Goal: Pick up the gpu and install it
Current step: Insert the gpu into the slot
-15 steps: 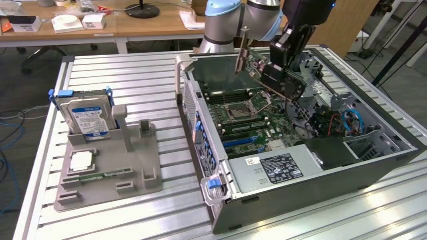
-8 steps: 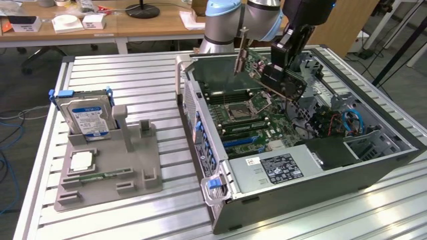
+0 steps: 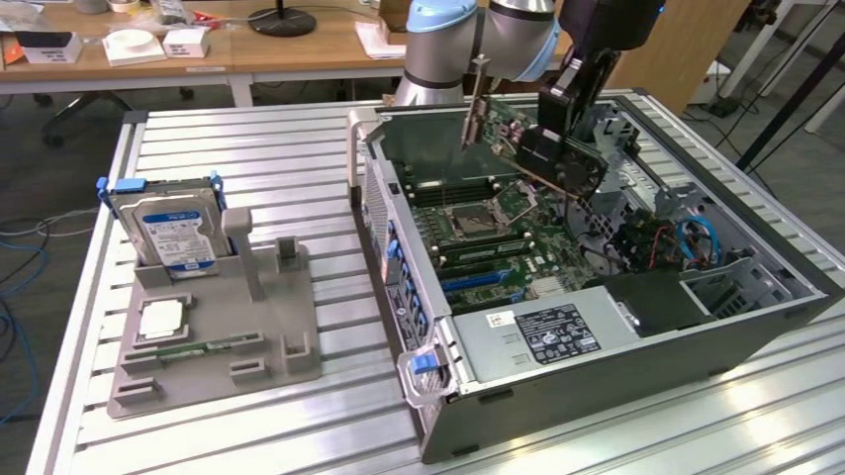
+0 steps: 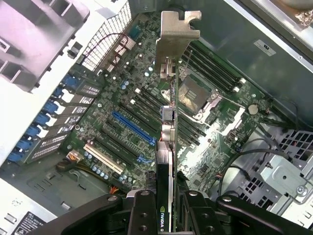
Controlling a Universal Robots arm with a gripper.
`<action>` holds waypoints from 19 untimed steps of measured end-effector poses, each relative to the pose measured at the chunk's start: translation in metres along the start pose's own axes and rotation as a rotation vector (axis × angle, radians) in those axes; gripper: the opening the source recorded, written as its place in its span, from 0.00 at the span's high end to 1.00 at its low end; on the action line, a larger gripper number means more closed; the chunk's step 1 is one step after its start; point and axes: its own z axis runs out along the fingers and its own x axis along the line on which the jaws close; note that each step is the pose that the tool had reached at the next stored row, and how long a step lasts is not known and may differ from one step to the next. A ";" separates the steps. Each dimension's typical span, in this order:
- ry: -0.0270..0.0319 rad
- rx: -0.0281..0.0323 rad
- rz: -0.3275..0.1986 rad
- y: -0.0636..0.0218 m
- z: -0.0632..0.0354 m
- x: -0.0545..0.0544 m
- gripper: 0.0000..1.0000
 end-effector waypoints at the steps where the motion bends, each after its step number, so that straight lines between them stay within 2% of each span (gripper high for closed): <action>1: 0.0001 -0.0001 -0.005 0.0000 0.0000 0.000 0.74; 19: 0.0021 -0.0025 -0.102 0.0000 0.0000 0.000 0.74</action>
